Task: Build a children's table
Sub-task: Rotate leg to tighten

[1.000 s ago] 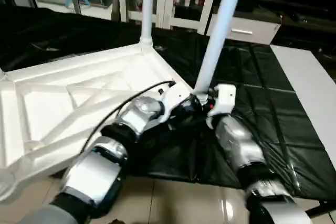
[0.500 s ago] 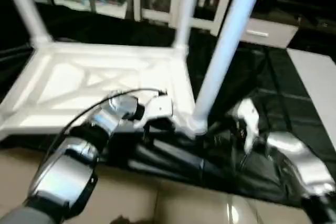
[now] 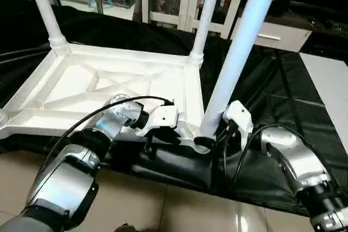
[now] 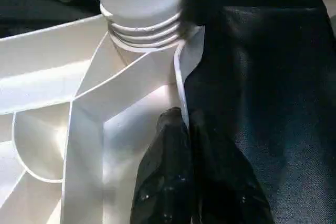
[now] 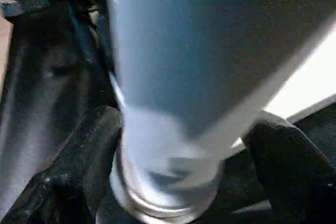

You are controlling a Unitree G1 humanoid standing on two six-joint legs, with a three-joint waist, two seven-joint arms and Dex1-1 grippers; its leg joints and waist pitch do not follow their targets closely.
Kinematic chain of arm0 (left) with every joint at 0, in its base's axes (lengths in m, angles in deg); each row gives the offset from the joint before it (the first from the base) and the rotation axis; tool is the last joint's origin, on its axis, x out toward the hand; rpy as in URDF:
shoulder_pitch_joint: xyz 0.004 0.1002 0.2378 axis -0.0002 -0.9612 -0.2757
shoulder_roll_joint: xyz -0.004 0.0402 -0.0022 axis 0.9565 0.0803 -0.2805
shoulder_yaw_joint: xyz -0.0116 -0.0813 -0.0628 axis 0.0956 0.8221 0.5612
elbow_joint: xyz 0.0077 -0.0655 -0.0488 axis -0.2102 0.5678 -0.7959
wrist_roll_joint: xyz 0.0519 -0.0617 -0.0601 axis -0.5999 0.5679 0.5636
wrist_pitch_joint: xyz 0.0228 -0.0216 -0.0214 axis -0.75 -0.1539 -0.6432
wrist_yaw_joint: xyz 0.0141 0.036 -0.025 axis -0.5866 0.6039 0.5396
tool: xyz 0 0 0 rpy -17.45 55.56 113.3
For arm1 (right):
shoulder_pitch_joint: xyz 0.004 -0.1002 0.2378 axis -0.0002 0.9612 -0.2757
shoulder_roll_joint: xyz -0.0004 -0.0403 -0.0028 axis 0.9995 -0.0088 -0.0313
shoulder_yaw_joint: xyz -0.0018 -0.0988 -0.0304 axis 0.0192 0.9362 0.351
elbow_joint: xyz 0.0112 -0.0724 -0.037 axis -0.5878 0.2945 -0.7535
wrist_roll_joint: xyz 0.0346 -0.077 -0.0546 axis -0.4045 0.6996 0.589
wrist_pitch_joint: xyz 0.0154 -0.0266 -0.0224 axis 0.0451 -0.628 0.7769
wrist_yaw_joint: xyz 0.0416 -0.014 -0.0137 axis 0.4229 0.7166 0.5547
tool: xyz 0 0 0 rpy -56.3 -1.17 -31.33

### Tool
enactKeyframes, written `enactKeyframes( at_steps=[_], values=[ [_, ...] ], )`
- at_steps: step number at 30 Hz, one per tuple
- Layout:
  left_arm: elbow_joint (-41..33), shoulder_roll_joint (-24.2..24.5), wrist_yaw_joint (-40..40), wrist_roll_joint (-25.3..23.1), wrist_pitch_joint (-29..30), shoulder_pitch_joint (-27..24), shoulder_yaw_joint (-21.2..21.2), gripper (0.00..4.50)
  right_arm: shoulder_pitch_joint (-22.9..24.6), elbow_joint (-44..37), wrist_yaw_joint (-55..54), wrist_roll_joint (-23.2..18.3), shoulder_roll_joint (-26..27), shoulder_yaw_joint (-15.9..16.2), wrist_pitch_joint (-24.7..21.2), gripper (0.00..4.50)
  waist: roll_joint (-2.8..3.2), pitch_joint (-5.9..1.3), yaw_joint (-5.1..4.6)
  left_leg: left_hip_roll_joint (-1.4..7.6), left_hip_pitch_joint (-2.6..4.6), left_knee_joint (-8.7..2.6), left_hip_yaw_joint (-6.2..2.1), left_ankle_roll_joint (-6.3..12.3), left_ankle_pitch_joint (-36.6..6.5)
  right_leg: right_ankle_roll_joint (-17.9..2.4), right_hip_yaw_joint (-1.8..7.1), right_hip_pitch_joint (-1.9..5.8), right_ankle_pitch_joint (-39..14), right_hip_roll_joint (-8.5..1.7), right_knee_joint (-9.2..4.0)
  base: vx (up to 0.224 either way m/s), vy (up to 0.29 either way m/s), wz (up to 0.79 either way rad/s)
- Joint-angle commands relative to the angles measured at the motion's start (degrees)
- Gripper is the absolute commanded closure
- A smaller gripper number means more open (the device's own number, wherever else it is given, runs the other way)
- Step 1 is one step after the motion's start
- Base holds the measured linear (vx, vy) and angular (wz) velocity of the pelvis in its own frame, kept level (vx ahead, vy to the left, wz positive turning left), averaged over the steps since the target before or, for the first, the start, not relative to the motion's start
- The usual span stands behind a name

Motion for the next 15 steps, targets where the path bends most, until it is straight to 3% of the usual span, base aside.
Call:
enactKeyframes(
  at_steps=[1,2,5,15],
  values=[
    [-0.57,-1.04,-2.39,-2.16,-1.43,-1.43,-3.33,4.5,-1.14,0.91,1.2,1.07,-0.1,0.48,0.7,0.57,0.25,-3.84,-0.46,2.6,0.9,-4.13,-1.09,0.05,-16.4,-12.56,2.56,2.35,-11.71,-3.72,-3.41,0.0,0.0,0.0],
    [-0.5,-1.0,-2.3,-2.21,-1.45,-1.41,-3.3,4.5,-1.2,1.05,1.65,1.18,-0.24,0.64,0.84,0.57,-0.08,-3.78,-0.52,2.58,0.88,-4.09,-1.03,0.29,-16.61,-12.38,2.54,2.34,-12.6,-3.74,-3.53,0.0,0.0,0.0],
    [-0.58,-0.73,-2.32,-2.41,-1.34,-1.47,-3.1,4.5,-1.47,2.09,3.86,1.09,-0.95,1.15,1.59,0.84,0.13,-3.74,-0.42,2.66,0.9,-4.12,-1.09,0.42,-16.89,-11.97,2.54,2.3,-14.31,-3.81,-3.65,0.0,0.0,0.0],
    [-0.63,-0.31,-2.24,-2.6,-0.92,-1.5,-2.95,4.5,-2.31,4.46,5.9,1.06,-1.28,1.03,2.6,1.65,0.1,-3.91,-0.35,2.64,0.9,-3.92,-0.99,0.77,-15.12,-12.8,2.49,2.4,-11.79,-3.69,-3.31,0.0,0.0,0.0]
  ],
)
